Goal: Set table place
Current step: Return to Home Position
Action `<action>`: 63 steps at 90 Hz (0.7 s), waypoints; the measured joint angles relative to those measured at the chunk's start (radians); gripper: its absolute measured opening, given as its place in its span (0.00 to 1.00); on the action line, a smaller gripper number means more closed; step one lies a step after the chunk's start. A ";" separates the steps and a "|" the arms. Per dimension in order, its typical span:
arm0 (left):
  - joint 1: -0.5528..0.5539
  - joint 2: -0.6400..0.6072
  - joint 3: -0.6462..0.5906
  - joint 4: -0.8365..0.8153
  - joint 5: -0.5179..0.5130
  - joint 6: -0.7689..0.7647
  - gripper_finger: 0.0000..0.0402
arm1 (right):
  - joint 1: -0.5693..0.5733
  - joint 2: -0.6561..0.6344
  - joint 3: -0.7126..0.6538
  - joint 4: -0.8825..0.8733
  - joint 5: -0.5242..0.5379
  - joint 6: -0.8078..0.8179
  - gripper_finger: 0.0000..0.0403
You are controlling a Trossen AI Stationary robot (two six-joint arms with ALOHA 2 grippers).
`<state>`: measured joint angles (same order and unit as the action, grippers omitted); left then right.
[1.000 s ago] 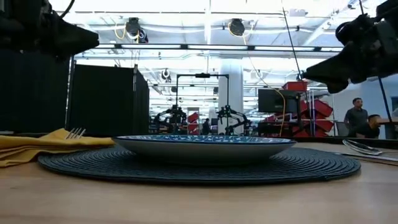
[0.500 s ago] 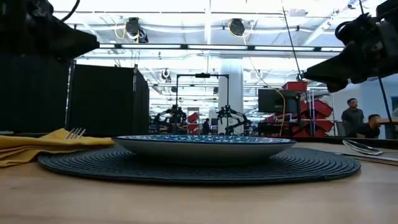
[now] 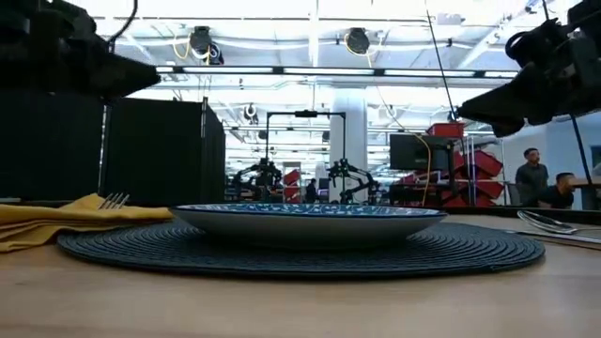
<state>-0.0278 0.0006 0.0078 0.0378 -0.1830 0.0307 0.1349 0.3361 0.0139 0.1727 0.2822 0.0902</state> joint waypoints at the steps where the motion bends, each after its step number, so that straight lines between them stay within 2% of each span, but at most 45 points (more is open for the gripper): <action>1: 0.002 0.000 0.000 -0.001 0.008 -0.002 0.29 | 0.000 0.000 0.000 -0.002 0.000 0.000 0.24; 18: 0.002 -0.001 0.000 -0.014 0.093 0.000 0.29 | 0.000 0.000 0.000 -0.014 0.000 -0.011 0.24; 63: 0.002 0.017 0.000 -0.011 0.074 0.003 0.29 | 0.000 0.000 0.000 -0.028 0.000 0.002 0.24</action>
<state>-0.0257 0.0174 0.0074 0.0269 -0.1093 0.0341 0.1349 0.3363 0.0139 0.1452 0.2821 0.0921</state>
